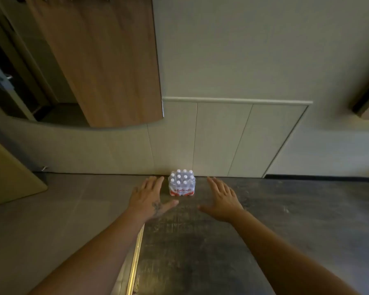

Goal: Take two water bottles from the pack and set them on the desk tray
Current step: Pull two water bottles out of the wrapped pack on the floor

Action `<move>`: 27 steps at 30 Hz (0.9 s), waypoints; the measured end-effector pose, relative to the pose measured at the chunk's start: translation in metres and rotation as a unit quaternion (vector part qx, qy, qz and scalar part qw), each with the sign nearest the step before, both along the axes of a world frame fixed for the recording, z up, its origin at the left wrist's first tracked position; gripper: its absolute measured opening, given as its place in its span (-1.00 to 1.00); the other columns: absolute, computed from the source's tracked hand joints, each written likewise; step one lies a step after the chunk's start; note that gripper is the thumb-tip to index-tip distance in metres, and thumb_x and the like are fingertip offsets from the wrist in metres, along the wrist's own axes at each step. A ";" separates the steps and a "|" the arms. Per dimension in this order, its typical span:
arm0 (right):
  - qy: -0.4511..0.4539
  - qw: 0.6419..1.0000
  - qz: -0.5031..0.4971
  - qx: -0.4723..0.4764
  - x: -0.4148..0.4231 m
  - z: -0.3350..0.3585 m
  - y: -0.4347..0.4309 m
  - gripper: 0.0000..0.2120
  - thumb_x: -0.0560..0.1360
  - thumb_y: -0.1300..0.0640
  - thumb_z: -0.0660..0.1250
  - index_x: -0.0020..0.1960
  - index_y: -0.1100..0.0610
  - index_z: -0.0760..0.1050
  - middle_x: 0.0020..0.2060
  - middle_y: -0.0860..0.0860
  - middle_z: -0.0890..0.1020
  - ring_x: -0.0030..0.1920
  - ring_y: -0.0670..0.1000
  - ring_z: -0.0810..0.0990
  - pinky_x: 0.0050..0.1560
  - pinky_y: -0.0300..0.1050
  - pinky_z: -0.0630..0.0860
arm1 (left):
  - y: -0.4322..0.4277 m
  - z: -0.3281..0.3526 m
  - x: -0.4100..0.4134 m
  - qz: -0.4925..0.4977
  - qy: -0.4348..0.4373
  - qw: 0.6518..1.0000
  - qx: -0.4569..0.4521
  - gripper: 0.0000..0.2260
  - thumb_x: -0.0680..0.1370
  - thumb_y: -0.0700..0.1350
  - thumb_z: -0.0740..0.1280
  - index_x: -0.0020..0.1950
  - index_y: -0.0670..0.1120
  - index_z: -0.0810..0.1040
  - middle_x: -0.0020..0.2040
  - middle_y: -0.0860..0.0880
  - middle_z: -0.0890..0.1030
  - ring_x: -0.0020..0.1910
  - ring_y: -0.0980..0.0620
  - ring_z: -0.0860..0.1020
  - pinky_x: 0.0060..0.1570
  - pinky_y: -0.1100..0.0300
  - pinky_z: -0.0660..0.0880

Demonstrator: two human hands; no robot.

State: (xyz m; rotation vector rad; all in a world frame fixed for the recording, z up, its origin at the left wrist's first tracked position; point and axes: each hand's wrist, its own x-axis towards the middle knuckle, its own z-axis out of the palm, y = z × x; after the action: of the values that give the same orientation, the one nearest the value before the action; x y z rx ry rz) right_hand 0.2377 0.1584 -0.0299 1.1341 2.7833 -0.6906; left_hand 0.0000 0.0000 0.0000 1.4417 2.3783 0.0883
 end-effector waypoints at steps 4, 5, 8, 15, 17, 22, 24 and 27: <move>-0.018 1.000 -0.006 -0.019 -0.007 -0.015 0.018 0.07 0.53 -0.47 0.29 0.75 -0.05 -0.21 0.77 0.04 -0.12 0.75 0.17 -0.13 0.70 0.23 -0.12 | 0.014 -0.011 -0.010 -0.001 0.000 1.000 -0.002 0.09 0.38 0.66 0.08 0.74 0.07 -0.03 0.75 -0.09 0.08 0.71 -0.16 0.11 0.60 -0.26 0.20; -0.020 1.000 -0.008 -0.020 -0.013 -0.021 0.029 0.07 0.53 -0.47 0.28 0.75 -0.05 -0.21 0.77 0.05 -0.12 0.75 0.17 -0.14 0.70 0.23 -0.13 | 0.024 -0.015 -0.015 -0.001 -0.002 1.000 -0.003 0.08 0.38 0.66 0.08 0.74 0.07 -0.03 0.75 -0.08 0.08 0.71 -0.16 0.11 0.60 -0.25 0.21; -0.028 0.999 0.008 -0.018 -0.029 -0.037 0.065 0.06 0.53 -0.47 0.28 0.75 -0.04 -0.20 0.77 0.05 -0.10 0.75 0.17 -0.13 0.70 0.21 -0.13 | 0.057 -0.019 -0.030 -0.004 0.008 1.000 -0.009 0.06 0.41 0.63 0.12 0.74 0.05 -0.03 0.74 -0.08 0.10 0.70 -0.15 0.13 0.60 -0.22 0.23; -0.017 0.999 0.028 -0.042 -0.074 -0.063 0.163 0.06 0.51 -0.49 0.27 0.75 -0.01 -0.12 0.76 0.06 0.00 0.75 0.16 -0.06 0.71 0.17 -0.08 | 0.135 -0.033 -0.069 0.044 0.020 0.998 -0.030 0.03 0.43 0.61 0.12 0.73 0.04 0.04 0.71 -0.07 0.21 0.65 -0.14 0.24 0.58 -0.19 0.24; -0.024 0.998 0.036 -0.043 -0.085 -0.067 0.186 0.06 0.51 -0.49 0.27 0.75 -0.01 -0.12 0.76 0.06 -0.01 0.75 0.16 -0.06 0.71 0.18 -0.08 | 0.154 -0.037 -0.074 0.055 0.019 0.998 -0.034 0.04 0.42 0.62 0.11 0.73 0.04 0.04 0.71 -0.06 0.21 0.65 -0.14 0.24 0.58 -0.19 0.24; -0.033 0.997 0.043 -0.054 -0.111 -0.072 0.226 0.05 0.51 -0.48 0.28 0.75 0.00 -0.11 0.76 0.06 0.01 0.75 0.16 -0.01 0.71 0.17 -0.04 | 0.193 -0.045 -0.089 0.060 -0.003 0.997 -0.042 0.02 0.41 0.62 0.11 0.72 0.06 0.06 0.70 -0.07 0.23 0.65 -0.14 0.24 0.58 -0.18 0.25; -0.030 0.997 0.049 -0.060 -0.123 -0.076 0.237 0.03 0.52 -0.48 0.26 0.75 -0.01 -0.12 0.76 0.05 0.00 0.75 0.16 -0.02 0.71 0.17 -0.05 | 0.209 -0.046 -0.099 0.057 -0.002 0.998 -0.033 0.01 0.41 0.62 0.10 0.72 0.08 0.06 0.69 -0.06 0.26 0.64 -0.13 0.26 0.57 -0.17 0.25; -0.034 0.996 0.051 -0.069 -0.141 -0.084 0.257 0.01 0.54 -0.47 0.26 0.75 -0.01 -0.10 0.76 0.05 0.01 0.75 0.17 -0.03 0.71 0.17 -0.05 | 0.236 -0.051 -0.119 0.060 -0.021 0.998 -0.030 0.04 0.41 0.63 0.09 0.73 0.06 0.04 0.71 -0.07 0.23 0.66 -0.13 0.23 0.59 -0.16 0.24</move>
State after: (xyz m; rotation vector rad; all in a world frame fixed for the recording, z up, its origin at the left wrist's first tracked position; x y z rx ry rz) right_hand 0.0962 0.4154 -0.1140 0.9633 2.6673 -0.8035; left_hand -0.1189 0.2364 -0.0508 1.2566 2.4103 0.0765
